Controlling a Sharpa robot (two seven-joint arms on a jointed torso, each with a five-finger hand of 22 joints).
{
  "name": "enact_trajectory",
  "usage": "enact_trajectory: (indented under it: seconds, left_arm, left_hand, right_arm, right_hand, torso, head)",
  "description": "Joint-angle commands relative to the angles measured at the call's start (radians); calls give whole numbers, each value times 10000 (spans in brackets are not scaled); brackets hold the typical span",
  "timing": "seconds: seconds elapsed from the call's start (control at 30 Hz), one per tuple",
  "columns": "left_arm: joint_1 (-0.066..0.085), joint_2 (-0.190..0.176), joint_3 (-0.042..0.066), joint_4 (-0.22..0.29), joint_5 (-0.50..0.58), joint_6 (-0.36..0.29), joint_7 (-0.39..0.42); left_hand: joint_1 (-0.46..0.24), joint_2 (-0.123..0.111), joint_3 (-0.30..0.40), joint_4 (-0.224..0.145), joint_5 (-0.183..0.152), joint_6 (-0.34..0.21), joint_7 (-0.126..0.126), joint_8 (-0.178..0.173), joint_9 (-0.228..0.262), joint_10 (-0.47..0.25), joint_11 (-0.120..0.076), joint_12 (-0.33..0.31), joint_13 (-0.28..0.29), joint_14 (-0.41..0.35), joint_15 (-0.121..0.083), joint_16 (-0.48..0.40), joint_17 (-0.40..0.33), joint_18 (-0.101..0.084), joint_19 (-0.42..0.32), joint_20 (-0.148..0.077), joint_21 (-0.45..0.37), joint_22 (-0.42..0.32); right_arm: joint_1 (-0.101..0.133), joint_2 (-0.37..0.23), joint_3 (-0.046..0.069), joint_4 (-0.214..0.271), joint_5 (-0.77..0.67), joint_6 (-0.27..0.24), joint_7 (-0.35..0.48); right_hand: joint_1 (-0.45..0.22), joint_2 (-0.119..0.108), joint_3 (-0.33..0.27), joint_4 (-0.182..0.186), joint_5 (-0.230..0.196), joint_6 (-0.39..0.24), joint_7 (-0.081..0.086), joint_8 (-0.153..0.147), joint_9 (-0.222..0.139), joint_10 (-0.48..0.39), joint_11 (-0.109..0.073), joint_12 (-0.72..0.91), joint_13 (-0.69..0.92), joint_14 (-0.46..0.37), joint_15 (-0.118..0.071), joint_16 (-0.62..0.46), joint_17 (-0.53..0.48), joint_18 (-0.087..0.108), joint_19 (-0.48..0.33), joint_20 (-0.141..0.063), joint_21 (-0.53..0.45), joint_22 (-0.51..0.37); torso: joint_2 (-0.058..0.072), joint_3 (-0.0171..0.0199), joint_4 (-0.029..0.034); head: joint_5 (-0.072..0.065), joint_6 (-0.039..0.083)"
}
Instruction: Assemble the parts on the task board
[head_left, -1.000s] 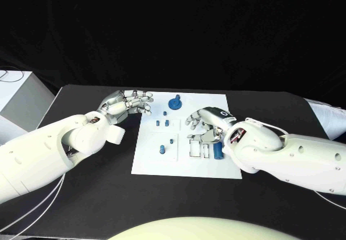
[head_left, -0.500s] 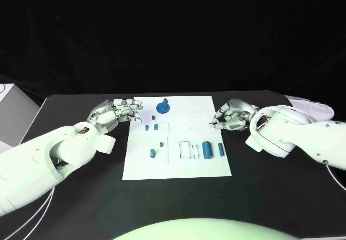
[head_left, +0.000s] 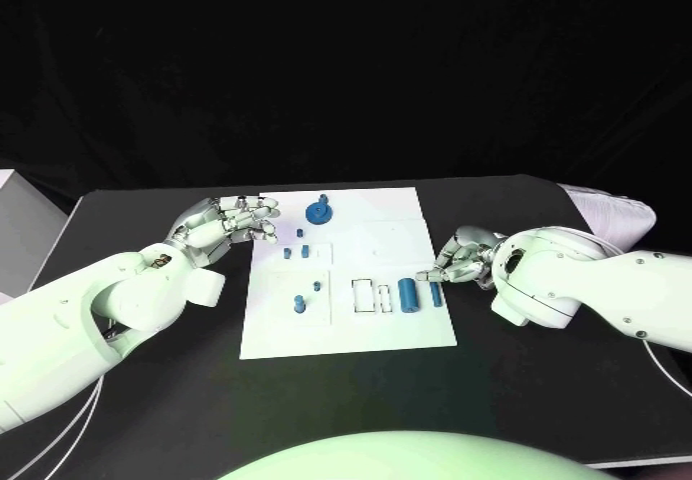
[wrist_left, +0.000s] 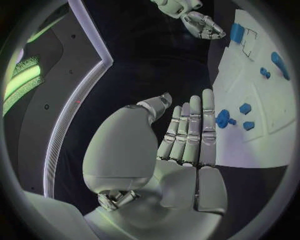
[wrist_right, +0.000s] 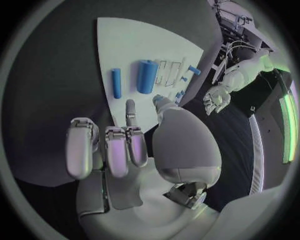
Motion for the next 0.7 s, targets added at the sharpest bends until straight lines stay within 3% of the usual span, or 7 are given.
enact_trajectory:
  seconds: [0.03, 0.23, 0.5, 0.7]
  left_arm:
    - [-8, 4, 7, 17, 15, 158, 79]
    - [-8, -8, 7, 18, 15, 164, 79]
    - [-8, -11, 7, 18, 15, 167, 85]
    - [-8, -15, 7, 7, 15, 115, 121]
  left_hand:
    - [1, 96, 79, -1, 16, -62, 51, 46, -15, -27, 25, 48, -15, 66, -12, -54, 15, 107, 1, 4, -30, 12]
    - [1, 96, 79, -1, 16, -62, 51, 46, -15, -27, 25, 48, -15, 66, -12, -54, 15, 107, 1, 4, -30, 12]
    - [1, 96, 79, -1, 16, -62, 51, 46, -15, -27, 25, 48, -15, 66, -12, -54, 15, 107, 1, 4, -30, 12]
    - [-1, 100, 94, -13, 15, -70, 57, 61, -29, -29, 29, 54, -28, 71, -10, -71, 27, 105, -3, 3, -23, 25]
  right_arm:
    - [-90, 98, -12, 46, -299, 267, -653]
    - [-327, 311, -37, 14, -615, 276, -743]
    - [-430, 575, -44, 38, -786, 87, -718]
    - [-500, 760, -45, -44, -827, 108, -718]
  right_hand:
    - [-119, 30, -197, -2, -81, 90, -3, 68, 41, 718, -88, 56, 2059, 846, -57, 68, 1485, -130, 422, -74, 77, 986]
    - [-44, 122, -591, -6, -129, 226, -63, 168, 161, 749, -138, 97, 2116, 857, -92, 91, 1560, -140, 433, -99, 131, 1049]
    - [-37, 200, -1274, 14, -156, 205, -76, 214, 284, 759, -151, 105, 2144, 869, -106, 112, 1634, -154, 446, -117, 193, 1125]
    - [-38, 229, -1337, 12, -153, 205, -79, 221, 298, 748, -151, 87, 2129, 877, -106, 124, 1678, -157, 449, -117, 205, 1137]
  torso:
    - [12, -10, 3]
    - [17, -8, -4]
    - [21, 7, 1]
    - [32, 4, -14]
  head:
    - [-42, -31]
    - [-72, -98]
    - [-60, -119]
    - [-54, -134]
